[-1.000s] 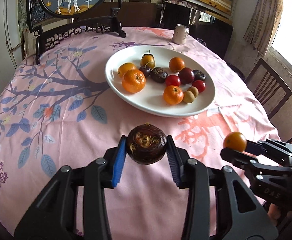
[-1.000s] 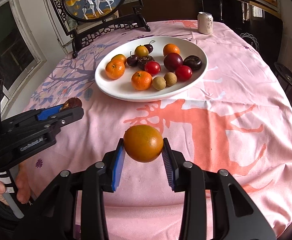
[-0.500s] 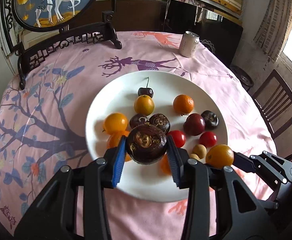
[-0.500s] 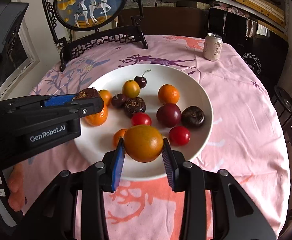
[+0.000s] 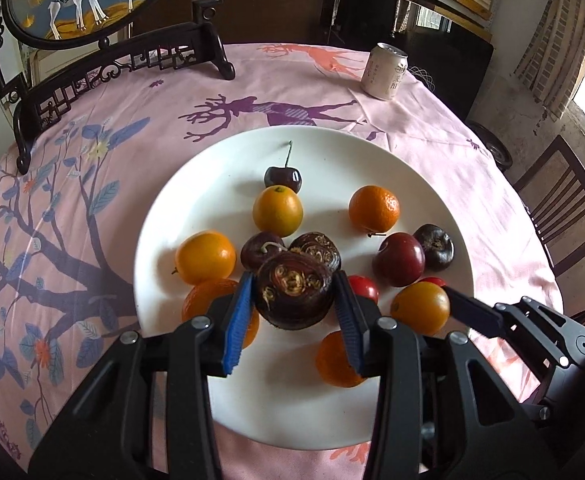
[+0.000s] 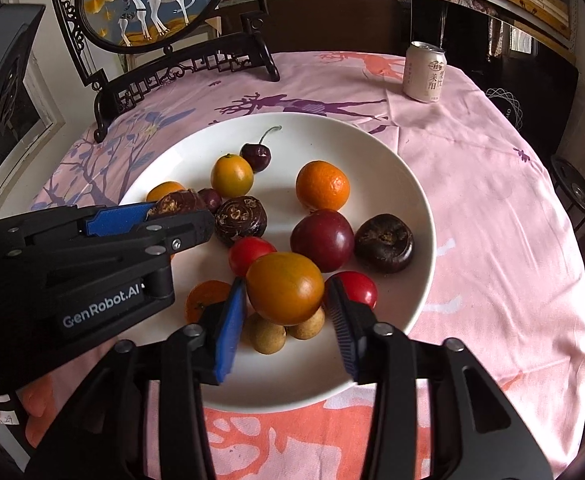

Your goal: Organize fruits

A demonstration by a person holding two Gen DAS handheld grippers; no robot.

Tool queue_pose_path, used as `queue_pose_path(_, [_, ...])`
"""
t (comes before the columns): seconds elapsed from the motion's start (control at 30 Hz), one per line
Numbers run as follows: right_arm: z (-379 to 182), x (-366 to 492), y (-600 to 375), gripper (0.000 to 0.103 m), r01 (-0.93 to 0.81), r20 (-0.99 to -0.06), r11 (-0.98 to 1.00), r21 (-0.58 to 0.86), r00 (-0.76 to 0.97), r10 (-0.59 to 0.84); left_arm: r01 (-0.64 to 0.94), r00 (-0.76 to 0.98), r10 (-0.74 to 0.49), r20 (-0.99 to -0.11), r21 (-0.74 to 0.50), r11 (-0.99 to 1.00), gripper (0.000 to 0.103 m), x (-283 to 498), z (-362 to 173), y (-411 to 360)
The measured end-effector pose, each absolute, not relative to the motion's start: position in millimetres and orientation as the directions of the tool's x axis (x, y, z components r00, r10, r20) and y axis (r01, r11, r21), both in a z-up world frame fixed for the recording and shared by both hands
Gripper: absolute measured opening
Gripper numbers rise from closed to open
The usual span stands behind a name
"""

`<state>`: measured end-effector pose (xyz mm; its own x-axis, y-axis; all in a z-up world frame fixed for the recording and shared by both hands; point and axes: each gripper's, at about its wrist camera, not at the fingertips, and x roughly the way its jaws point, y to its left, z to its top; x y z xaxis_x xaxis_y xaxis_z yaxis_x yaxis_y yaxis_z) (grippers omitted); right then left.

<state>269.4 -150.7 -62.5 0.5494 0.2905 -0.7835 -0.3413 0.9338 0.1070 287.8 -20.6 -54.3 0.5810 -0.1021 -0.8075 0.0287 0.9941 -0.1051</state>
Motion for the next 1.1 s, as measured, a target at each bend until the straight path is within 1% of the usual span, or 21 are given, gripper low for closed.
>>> queue_pose_path(0.03, [-60, 268, -153, 0.072, -0.33, -0.774, 0.938, 0.103, 0.566, 0.284, 0.03, 0.588, -0.098, -0.803, -0.099, 0.995, 0.057, 286, -52, -21])
queue_pose_path(0.07, [-56, 265, -156, 0.072, -0.315, -0.762, 0.944, 0.096, 0.587, 0.273, 0.03, 0.599, -0.094, -0.795, -0.095, 0.995, 0.064, 282, -48, -21])
queue_pose_path(0.1, [-53, 262, -159, 0.08, -0.305, -0.756, 0.948, 0.088, 0.6, 0.263, 0.025, 0.615, -0.085, -0.784, -0.088, 0.996, 0.074, 277, -43, -21])
queue_pose_path(0.13, [-50, 258, -162, 0.091, -0.298, -0.754, 0.951, 0.086, 0.604, 0.258, 0.022, 0.631, -0.078, -0.772, -0.082, 0.996, 0.077, 271, -37, -21])
queue_pose_path(0.17, [-46, 254, -166, 0.094, -0.293, -0.749, 0.952, 0.089, 0.611, 0.258, 0.022, 0.642, -0.076, -0.763, -0.081, 0.997, 0.08, 265, -32, -21])
queue_pose_path(0.2, [-43, 248, -170, 0.095, -0.288, -0.739, 0.953, 0.09, 0.622, 0.258, 0.019, 0.65, -0.076, -0.756, -0.084, 0.996, 0.087, 259, -26, -20])
queue_pose_path(0.23, [-39, 242, -173, 0.095, -0.284, -0.733, 0.955, 0.083, 0.633, 0.251, 0.017, 0.661, -0.08, -0.746, -0.092, 0.996, 0.092, 251, -21, -19])
queue_pose_path(0.27, [-36, 235, -176, 0.095, -0.281, -0.73, 0.957, 0.07, 0.639, 0.241, 0.016, 0.671, -0.083, -0.736, -0.098, 0.995, 0.093, 243, -16, -19])
queue_pose_path(0.33, [-31, 219, -182, 0.101, -0.277, -0.725, 0.96, 0.045, 0.652, 0.222, 0.015, 0.69, -0.072, -0.72, -0.086, 0.996, 0.095, 223, -8, -19])
queue_pose_path(0.37, [-30, 210, -185, 0.101, -0.27, -0.719, 0.962, 0.033, 0.662, 0.21, 0.011, 0.699, -0.059, -0.713, -0.072, 0.997, 0.097, 212, -6, -19])
queue_pose_path(0.4, [-29, 200, -189, 0.102, -0.261, -0.712, 0.965, 0.023, 0.673, 0.199, 0.005, 0.71, -0.046, -0.703, -0.06, 0.998, 0.101, 200, -4, -19])
queue_pose_path(0.47, [-28, 181, -195, 0.102, -0.251, -0.705, 0.968, 0.027, 0.682, 0.196, -0.003, 0.725, -0.03, -0.688, -0.047, 0.999, 0.101, 175, -3, -19])
queue_pose_path(0.53, [-30, 164, -201, 0.102, -0.248, -0.716, 0.967, 0.06, 0.665, 0.215, -0.012, 0.723, -0.015, -0.691, -0.034, 0.999, 0.101, 152, -6, -18])
queue_pose_path(0.6, [-32, 150, -207, 0.102, -0.233, -0.72, 0.968, 0.092, 0.656, 0.226, -0.028, 0.708, -0.015, -0.706, -0.049, 0.998, 0.101, 134, -11, -13])
queue_pose_path(0.7, [-33, 132, -207, 0.102, -0.221, -0.721, 0.972, 0.085, 0.66, 0.213, -0.037, 0.709, -0.016, -0.705, -0.06, 0.997, 0.101, 111, -15, -8])
queue_pose_path(0.8, [-34, 121, -203, 0.102, -0.225, -0.725, 0.972, 0.063, 0.659, 0.2, -0.043, 0.716, 0.013, -0.698, -0.025, 0.999, 0.101, 97, -16, -6])
queue_pose_path(1.1, [-31, 109, -190, 0.102, -0.251, -0.727, 0.967, 0.045, 0.655, 0.204, -0.046, 0.727, 0.012, -0.687, -0.031, 0.998, 0.101, 81, -13, -2])
